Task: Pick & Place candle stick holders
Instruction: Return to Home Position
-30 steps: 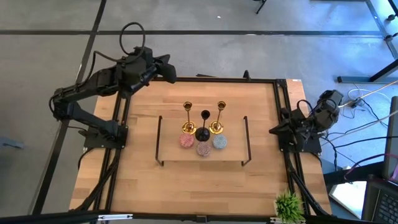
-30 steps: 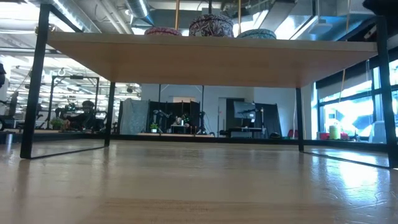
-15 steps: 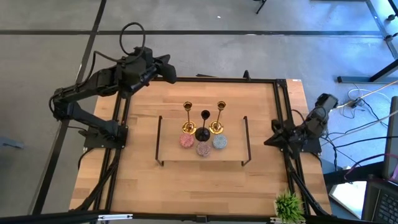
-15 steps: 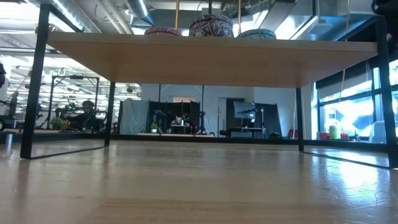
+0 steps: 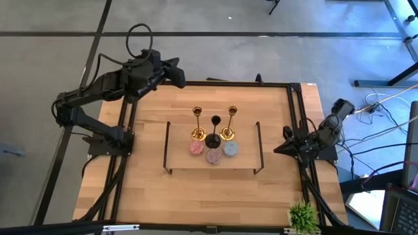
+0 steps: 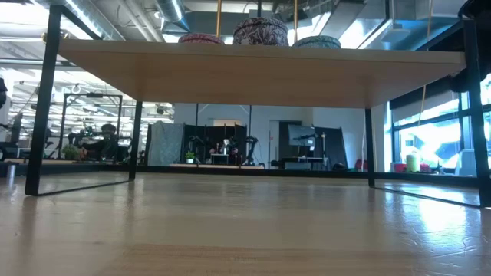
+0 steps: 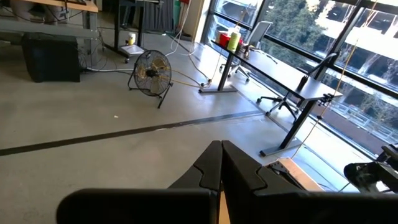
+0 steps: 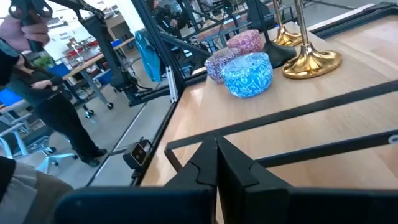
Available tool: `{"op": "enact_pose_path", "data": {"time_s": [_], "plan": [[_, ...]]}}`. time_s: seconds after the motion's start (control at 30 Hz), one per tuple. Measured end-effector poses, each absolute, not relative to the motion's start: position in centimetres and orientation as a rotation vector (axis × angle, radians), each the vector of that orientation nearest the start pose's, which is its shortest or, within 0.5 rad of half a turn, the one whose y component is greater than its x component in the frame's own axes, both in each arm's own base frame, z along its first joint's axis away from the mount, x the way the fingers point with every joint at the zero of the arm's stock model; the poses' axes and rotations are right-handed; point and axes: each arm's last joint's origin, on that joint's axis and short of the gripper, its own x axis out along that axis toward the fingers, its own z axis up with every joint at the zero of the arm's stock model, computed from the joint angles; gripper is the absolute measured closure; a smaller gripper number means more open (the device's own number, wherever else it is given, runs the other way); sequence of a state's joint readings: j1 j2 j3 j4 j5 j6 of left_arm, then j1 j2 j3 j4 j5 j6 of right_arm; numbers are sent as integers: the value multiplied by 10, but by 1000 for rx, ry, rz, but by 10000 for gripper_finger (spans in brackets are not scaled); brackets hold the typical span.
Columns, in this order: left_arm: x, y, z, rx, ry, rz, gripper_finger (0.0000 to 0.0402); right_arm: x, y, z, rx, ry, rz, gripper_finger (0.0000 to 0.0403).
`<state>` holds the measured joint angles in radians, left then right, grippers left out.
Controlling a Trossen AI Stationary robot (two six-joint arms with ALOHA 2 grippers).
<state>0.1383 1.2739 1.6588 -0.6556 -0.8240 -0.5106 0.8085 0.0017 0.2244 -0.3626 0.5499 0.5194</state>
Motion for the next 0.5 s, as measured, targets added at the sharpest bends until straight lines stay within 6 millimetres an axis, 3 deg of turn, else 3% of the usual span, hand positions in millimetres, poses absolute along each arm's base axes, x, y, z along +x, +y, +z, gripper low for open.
{"op": "enact_pose_path", "data": {"time_s": [0.5], "plan": [[226,53,480,-376,14,998,400,66,46,184,426,219,195,403]]}}
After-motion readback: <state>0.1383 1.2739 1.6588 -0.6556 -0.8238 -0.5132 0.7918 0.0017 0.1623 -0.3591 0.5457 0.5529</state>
